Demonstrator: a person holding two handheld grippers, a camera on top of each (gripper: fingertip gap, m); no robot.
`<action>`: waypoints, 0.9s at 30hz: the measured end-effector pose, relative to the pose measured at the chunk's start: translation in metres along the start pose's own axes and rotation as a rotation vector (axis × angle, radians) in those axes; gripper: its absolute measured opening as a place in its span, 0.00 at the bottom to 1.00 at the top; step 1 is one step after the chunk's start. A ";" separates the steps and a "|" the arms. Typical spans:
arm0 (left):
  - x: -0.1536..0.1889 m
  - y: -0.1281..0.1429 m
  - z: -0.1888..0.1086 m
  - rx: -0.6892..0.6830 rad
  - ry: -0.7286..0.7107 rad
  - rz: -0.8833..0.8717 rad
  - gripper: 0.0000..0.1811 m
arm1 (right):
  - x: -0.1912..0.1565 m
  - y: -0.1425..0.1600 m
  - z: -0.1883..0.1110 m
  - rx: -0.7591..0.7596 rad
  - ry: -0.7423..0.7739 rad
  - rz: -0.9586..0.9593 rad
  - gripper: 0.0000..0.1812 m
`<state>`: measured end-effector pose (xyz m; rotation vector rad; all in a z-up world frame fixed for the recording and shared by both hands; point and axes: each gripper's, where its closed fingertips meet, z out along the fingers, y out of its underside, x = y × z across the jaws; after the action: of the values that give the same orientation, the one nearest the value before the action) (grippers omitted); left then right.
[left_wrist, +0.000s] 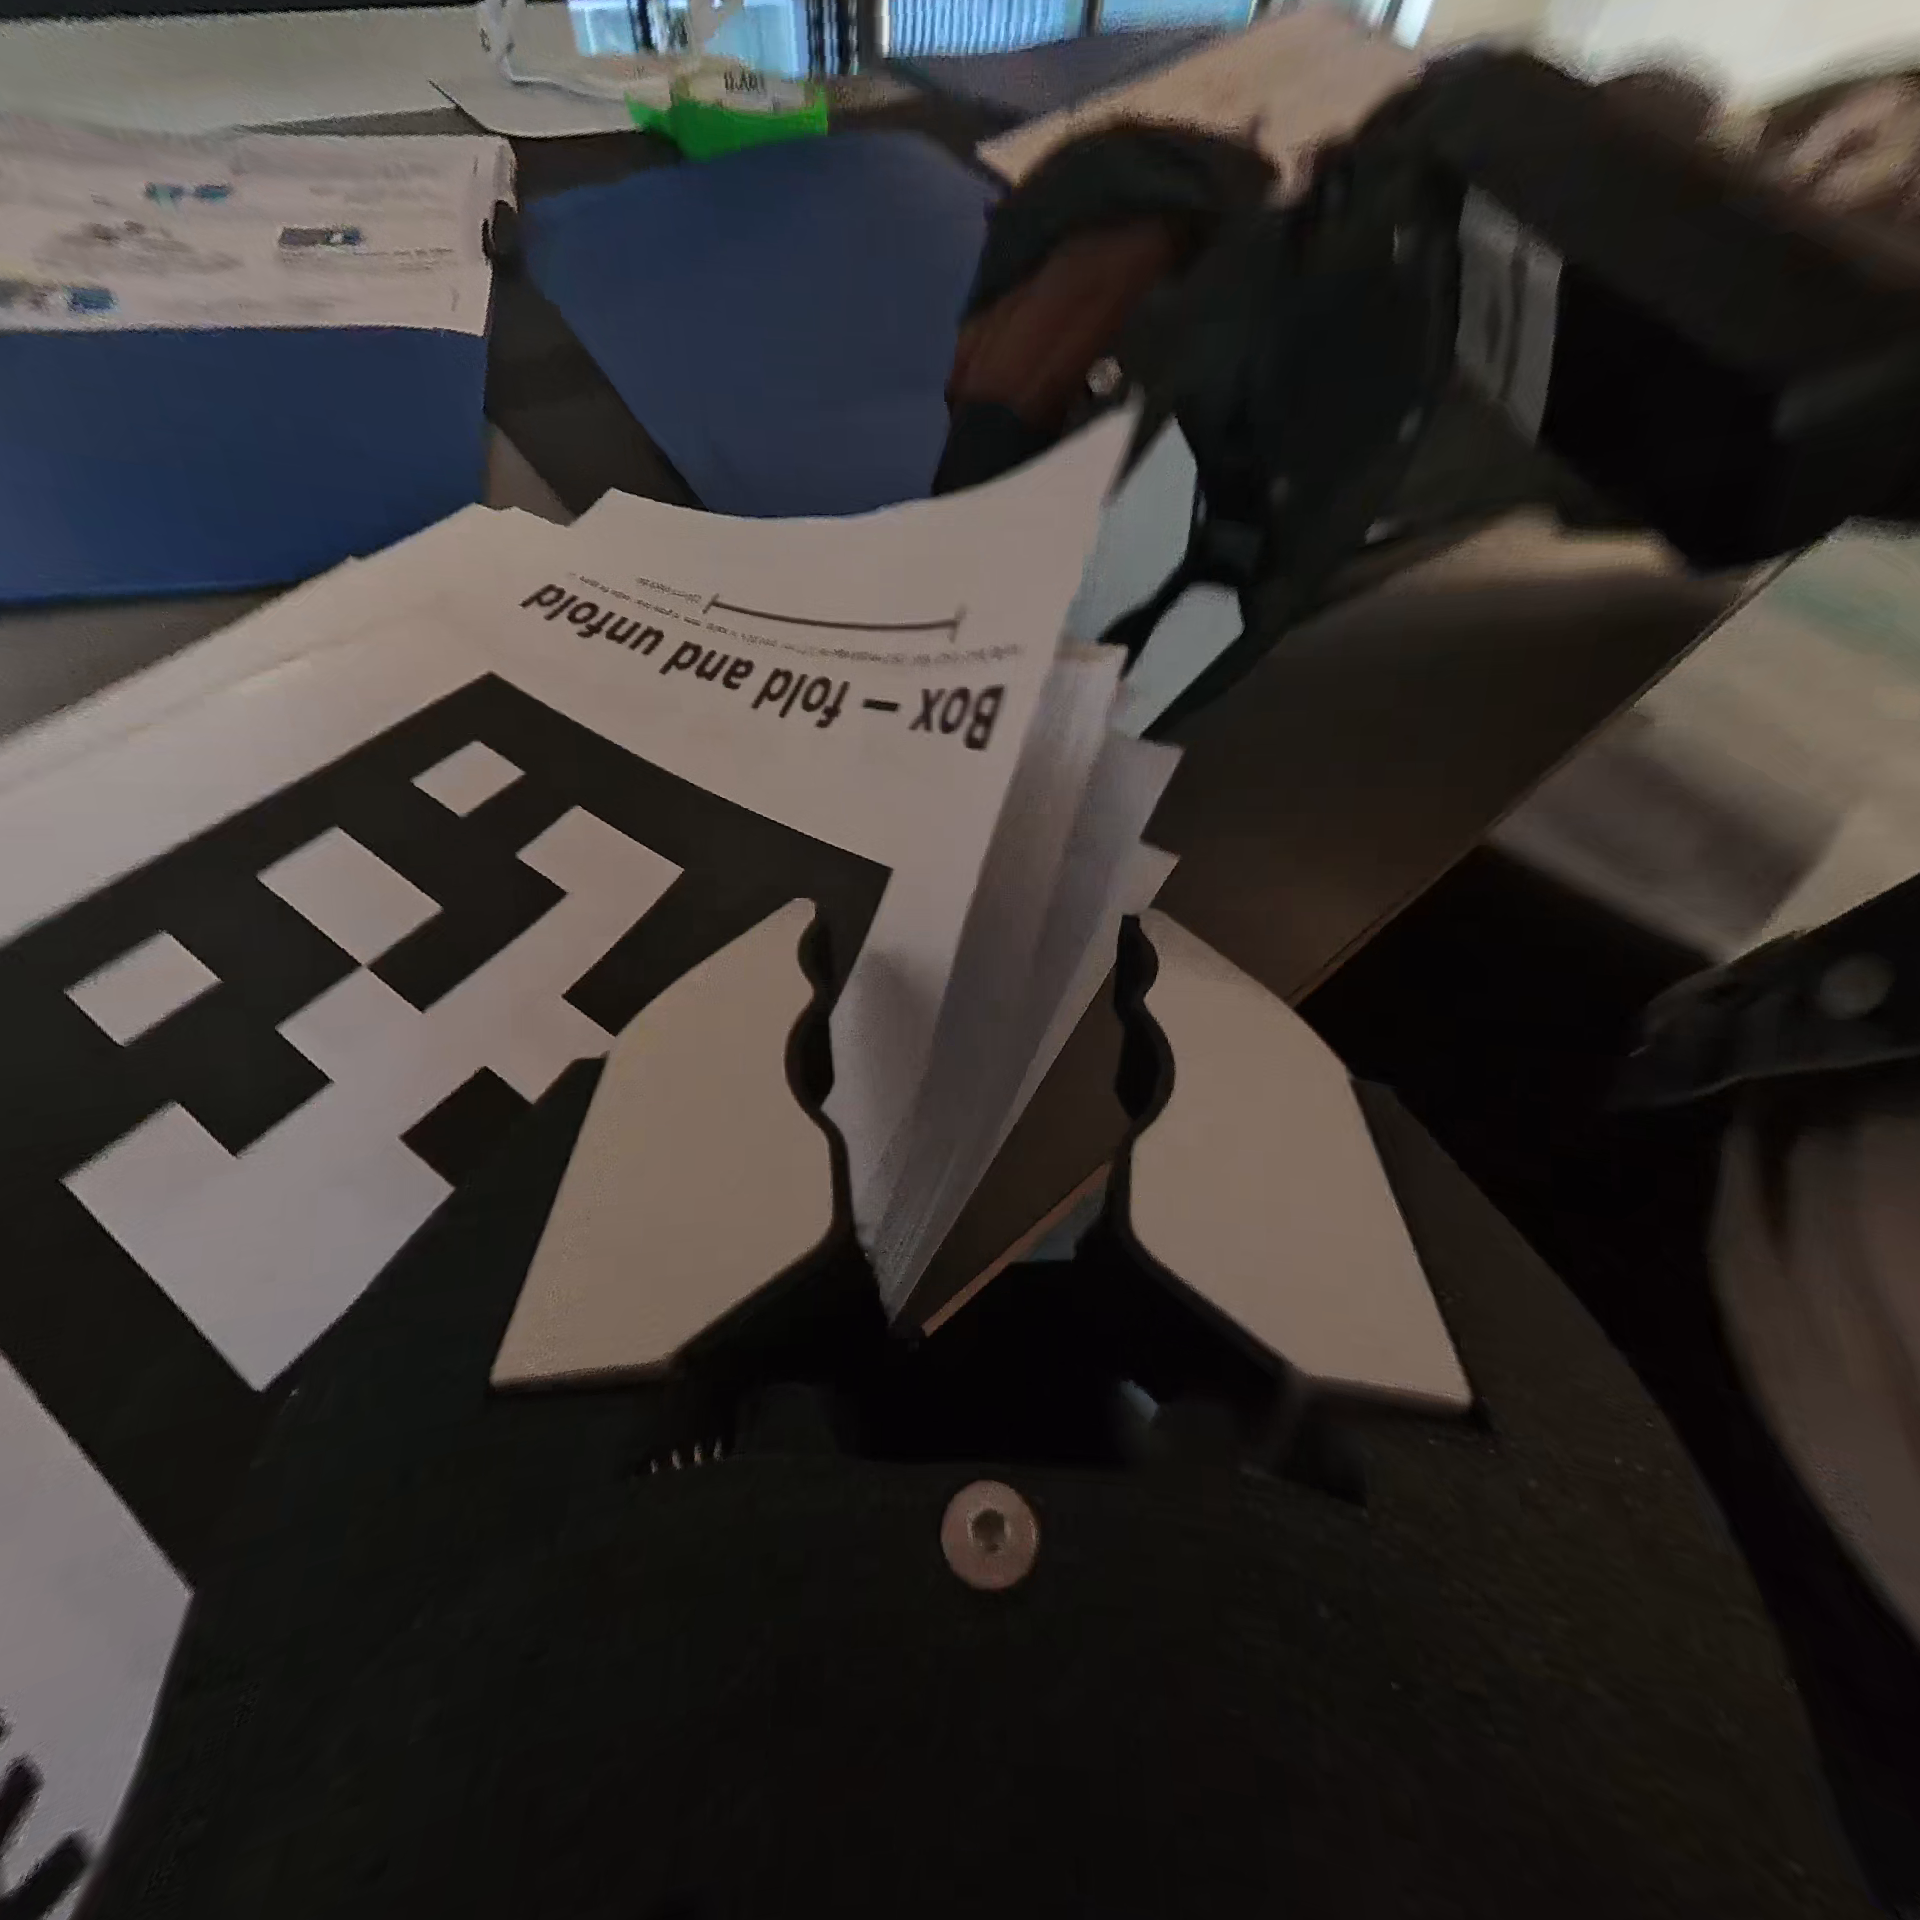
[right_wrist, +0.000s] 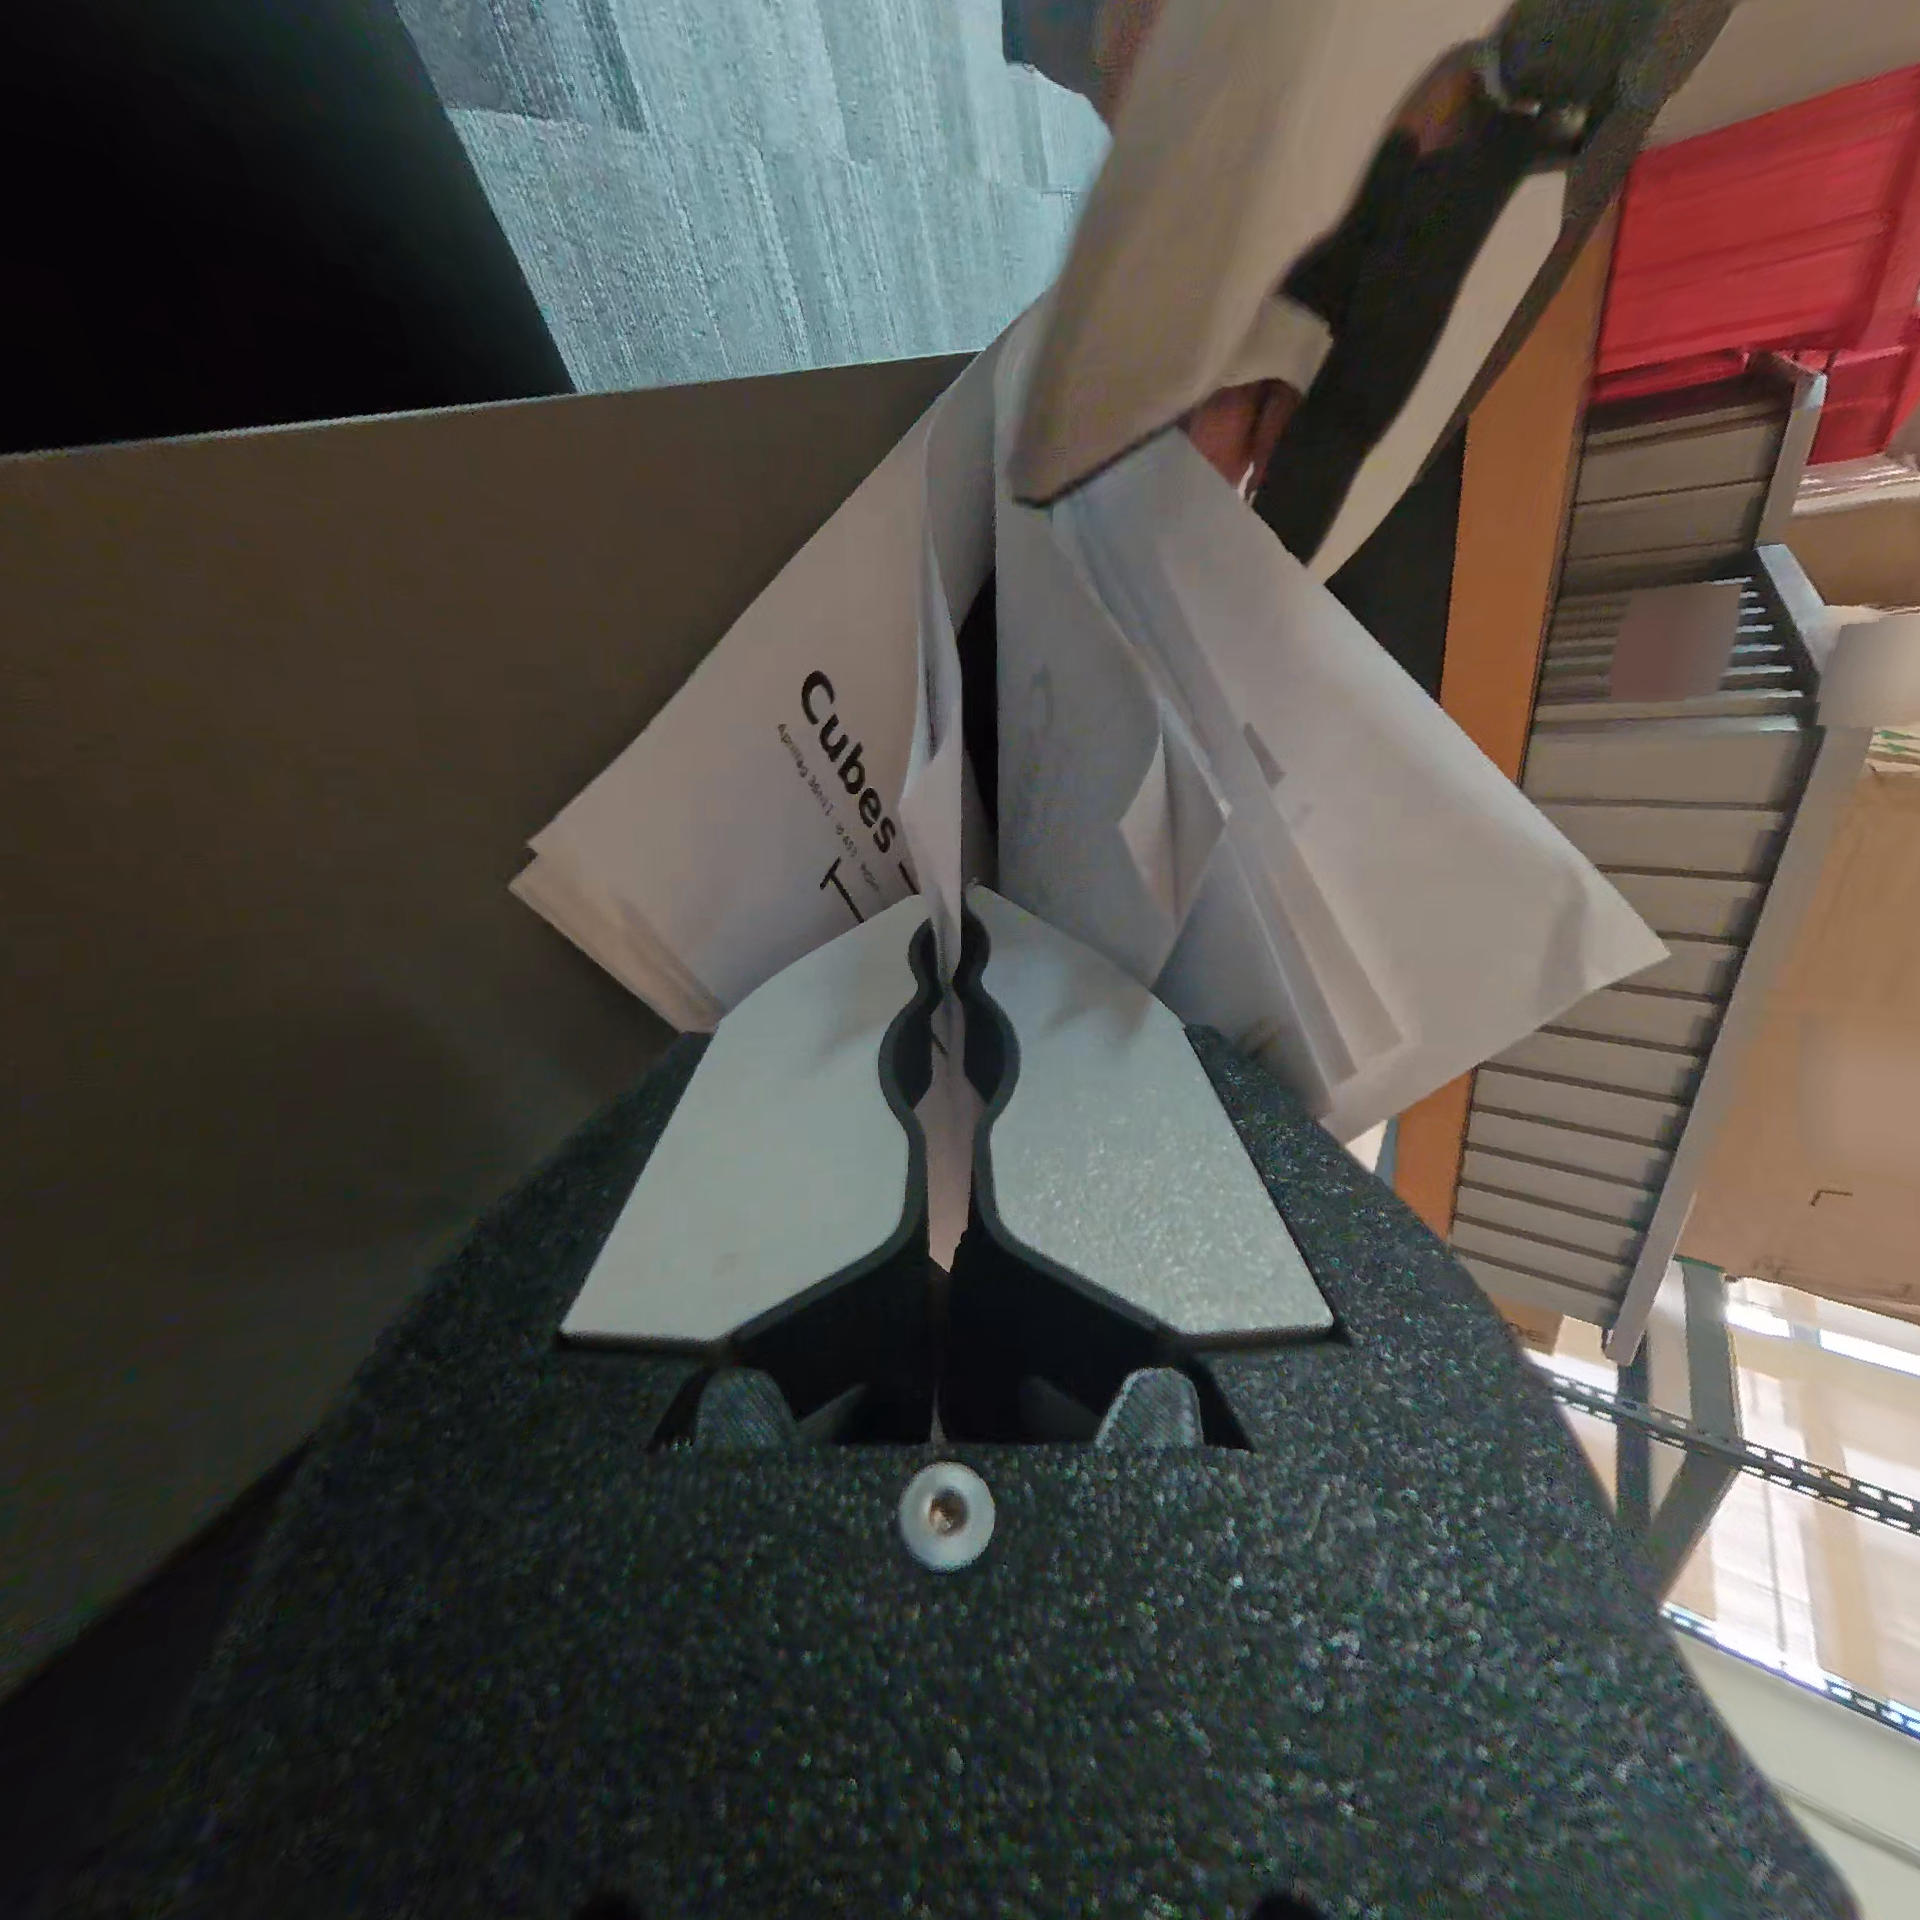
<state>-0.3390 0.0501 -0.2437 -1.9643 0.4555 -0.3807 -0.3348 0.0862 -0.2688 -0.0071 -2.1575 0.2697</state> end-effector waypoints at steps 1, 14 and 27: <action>0.002 0.002 0.003 -0.037 -0.030 0.070 0.30 | 0.001 0.000 0.000 0.003 0.002 0.008 0.00; -0.003 0.000 0.003 0.004 -0.062 0.124 0.19 | 0.003 -0.001 -0.001 0.008 0.008 0.018 0.00; -0.026 -0.013 -0.004 0.014 -0.360 0.410 0.06 | 0.021 -0.007 -0.012 -0.091 0.052 -0.083 0.00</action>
<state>-0.3619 0.0651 -0.2319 -1.8176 0.5990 0.2260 -0.3358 0.0839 -0.2438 0.0233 -2.1105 0.1225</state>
